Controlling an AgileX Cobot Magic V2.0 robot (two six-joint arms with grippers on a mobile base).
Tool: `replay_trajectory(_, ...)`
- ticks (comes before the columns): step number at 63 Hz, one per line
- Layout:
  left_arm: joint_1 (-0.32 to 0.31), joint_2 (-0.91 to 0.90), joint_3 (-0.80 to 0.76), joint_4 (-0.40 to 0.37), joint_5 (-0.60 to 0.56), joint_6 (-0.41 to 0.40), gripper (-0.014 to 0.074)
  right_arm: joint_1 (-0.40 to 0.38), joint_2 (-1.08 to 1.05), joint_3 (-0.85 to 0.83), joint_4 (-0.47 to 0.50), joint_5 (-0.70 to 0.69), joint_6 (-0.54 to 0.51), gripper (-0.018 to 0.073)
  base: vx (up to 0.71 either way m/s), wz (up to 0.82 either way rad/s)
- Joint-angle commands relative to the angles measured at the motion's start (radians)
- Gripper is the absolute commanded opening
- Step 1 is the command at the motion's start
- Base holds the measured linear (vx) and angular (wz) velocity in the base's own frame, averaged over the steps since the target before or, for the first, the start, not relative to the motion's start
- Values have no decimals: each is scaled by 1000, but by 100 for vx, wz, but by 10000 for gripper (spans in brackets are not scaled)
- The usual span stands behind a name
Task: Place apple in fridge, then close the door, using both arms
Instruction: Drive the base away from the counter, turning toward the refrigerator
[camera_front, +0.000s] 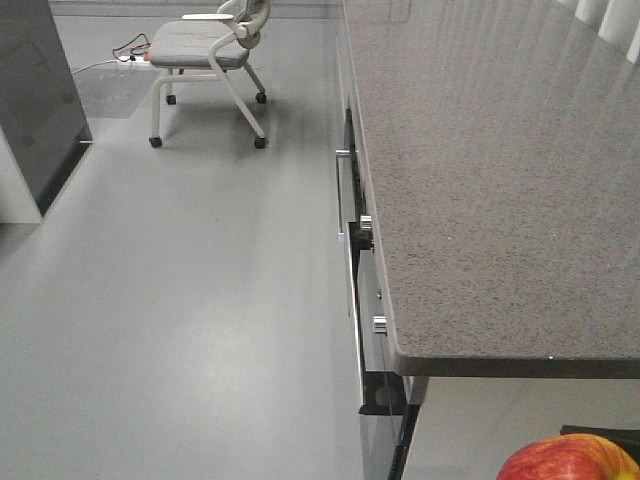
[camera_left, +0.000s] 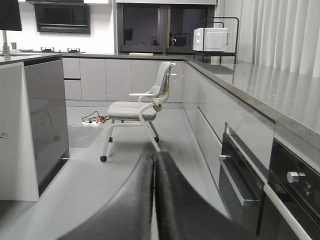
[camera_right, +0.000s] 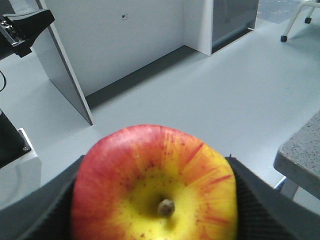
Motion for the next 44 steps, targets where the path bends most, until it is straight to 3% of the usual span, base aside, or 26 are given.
replay_trajectory(1, -7, -15, 21, -2, -72, -6, -6, 1, 9, -27, 49, -54, -2, 363, -1, 13)
replay_trajectory(44, -7, -15, 21, -2, -72, -6, -6, 1, 9, -27, 49, -54, -2, 363, -3, 33)
